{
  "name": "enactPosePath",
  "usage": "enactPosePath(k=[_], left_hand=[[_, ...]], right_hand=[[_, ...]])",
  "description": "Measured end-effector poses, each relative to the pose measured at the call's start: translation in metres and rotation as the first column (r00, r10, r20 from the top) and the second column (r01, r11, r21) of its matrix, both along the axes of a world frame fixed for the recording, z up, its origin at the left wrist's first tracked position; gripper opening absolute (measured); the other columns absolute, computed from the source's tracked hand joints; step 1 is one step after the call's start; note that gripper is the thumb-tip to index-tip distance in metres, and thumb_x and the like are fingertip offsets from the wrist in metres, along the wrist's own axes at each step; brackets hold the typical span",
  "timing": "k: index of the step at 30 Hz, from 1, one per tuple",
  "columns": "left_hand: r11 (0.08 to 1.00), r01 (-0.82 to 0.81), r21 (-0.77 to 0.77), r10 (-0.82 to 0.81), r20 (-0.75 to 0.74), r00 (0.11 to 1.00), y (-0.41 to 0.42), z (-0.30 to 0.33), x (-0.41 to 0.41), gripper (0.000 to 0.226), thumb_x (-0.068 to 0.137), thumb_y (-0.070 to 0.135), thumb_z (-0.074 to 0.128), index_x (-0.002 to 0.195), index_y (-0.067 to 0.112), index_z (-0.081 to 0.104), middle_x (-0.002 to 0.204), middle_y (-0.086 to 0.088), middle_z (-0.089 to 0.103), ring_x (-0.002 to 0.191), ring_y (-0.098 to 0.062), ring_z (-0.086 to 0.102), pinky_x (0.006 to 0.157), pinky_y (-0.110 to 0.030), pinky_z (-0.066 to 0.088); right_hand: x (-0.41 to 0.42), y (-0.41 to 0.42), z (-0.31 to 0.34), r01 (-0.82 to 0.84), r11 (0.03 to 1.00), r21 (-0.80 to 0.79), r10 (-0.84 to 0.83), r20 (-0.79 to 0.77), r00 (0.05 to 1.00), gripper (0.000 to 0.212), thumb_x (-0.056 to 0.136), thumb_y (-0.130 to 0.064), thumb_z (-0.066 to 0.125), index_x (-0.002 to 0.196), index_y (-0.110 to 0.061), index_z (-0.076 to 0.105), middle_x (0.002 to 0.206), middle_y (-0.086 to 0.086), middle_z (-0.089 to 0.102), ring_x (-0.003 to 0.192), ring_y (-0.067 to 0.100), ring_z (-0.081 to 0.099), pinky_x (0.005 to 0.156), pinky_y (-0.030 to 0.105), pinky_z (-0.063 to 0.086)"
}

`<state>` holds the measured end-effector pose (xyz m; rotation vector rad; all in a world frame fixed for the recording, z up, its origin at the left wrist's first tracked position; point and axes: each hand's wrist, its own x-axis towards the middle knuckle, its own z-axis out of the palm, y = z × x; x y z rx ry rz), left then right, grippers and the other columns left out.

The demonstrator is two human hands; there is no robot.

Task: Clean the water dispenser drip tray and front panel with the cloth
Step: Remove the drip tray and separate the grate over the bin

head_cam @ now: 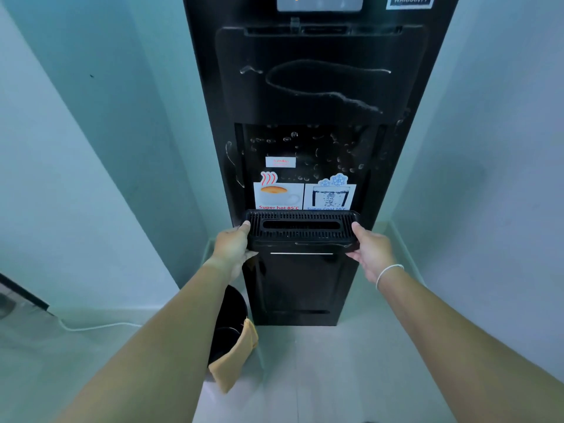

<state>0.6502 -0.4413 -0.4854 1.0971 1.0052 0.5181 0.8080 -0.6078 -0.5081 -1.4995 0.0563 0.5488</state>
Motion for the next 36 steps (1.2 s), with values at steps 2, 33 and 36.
enactPosePath(k=[2,33,36], left_hand=[[1.000,-0.016,-0.013,0.016,0.003,1.000,-0.002,0.006,-0.009,0.023,0.100,0.018,0.045,0.088,0.005,0.060,0.104,-0.014,0.063,0.097,-0.029,0.061,0.081,-0.037,0.049],[0.919,-0.332,-0.211,0.287,-0.219,0.933,0.085,-0.139,-0.250,0.026,0.098,0.028,0.048,0.098,0.005,0.059,0.087,-0.007,0.062,0.076,-0.018,0.059,0.075,-0.032,0.052],[0.912,-0.342,-0.226,0.288,-0.239,0.927,0.092,-0.157,-0.254,0.032,0.097,0.038,0.046,0.087,0.011,0.059,0.088,-0.006,0.062,0.079,-0.018,0.059,0.069,-0.030,0.051]], right_hand=[[-0.007,-0.002,0.006,-0.011,1.000,-0.011,0.011,0.011,1.000,0.013,0.090,-0.023,0.059,0.083,-0.013,0.062,0.115,0.017,0.065,0.096,0.029,0.063,0.077,0.036,0.052],[-0.190,0.153,-0.135,-0.569,0.801,-0.187,0.528,-0.226,0.818,0.028,0.095,-0.022,0.048,0.115,-0.007,0.060,0.120,0.017,0.063,0.111,0.032,0.059,0.094,0.039,0.046],[-0.192,0.165,-0.153,-0.619,0.749,-0.238,0.567,-0.254,0.784,0.028,0.096,-0.022,0.046,0.117,-0.007,0.059,0.121,0.017,0.062,0.114,0.033,0.058,0.089,0.036,0.045]])
